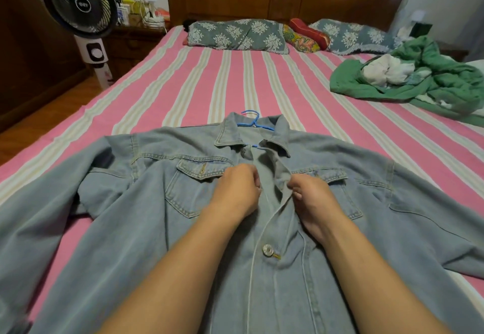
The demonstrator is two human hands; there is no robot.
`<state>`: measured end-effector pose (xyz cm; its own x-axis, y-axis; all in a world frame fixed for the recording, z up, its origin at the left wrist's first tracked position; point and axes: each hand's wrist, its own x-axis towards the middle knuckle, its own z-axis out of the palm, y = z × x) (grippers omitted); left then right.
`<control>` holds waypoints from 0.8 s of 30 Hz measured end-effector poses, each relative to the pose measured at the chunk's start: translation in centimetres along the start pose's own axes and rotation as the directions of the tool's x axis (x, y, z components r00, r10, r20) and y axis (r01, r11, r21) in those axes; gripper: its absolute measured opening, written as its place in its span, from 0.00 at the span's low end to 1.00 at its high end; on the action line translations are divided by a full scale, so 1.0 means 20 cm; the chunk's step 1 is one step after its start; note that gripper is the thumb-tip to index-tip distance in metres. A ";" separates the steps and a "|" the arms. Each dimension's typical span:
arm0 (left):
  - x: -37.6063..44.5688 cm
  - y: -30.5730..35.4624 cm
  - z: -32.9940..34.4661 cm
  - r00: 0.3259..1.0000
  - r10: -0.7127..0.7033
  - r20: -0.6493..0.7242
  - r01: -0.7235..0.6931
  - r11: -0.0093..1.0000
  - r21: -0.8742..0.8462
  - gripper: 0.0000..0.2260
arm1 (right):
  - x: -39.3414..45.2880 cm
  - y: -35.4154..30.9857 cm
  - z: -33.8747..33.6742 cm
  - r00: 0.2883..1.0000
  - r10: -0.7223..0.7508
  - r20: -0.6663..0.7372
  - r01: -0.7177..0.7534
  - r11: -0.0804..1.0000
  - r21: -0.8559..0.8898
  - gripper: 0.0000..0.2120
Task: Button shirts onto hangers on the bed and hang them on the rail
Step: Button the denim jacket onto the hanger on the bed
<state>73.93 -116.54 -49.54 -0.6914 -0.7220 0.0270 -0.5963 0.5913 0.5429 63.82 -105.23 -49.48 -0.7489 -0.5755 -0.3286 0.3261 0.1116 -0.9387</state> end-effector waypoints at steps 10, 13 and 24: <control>0.06 -0.09 -0.01 0.913 -0.072 0.402 0.368 0.570 -0.735 0.06 | 0.03 0.05 0.02 0.977 -0.155 0.148 0.154 0.988 0.016 0.10; 0.07 -0.10 -0.02 0.892 -0.038 0.450 0.402 0.522 -0.752 0.05 | 0.04 0.07 0.01 0.974 -0.168 0.149 0.168 0.986 0.009 0.07; 0.07 -0.07 -0.03 0.882 -0.031 0.470 0.407 0.551 -0.729 0.06 | 0.03 0.10 0.06 0.965 -0.262 0.013 0.251 0.909 -0.332 0.09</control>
<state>74.10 -118.63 -49.76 -0.7834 -0.4861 -0.3874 -0.3128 -0.2302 0.9215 64.70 -106.42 -51.42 -0.8008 -0.5948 -0.0697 -0.0832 0.2257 -0.9706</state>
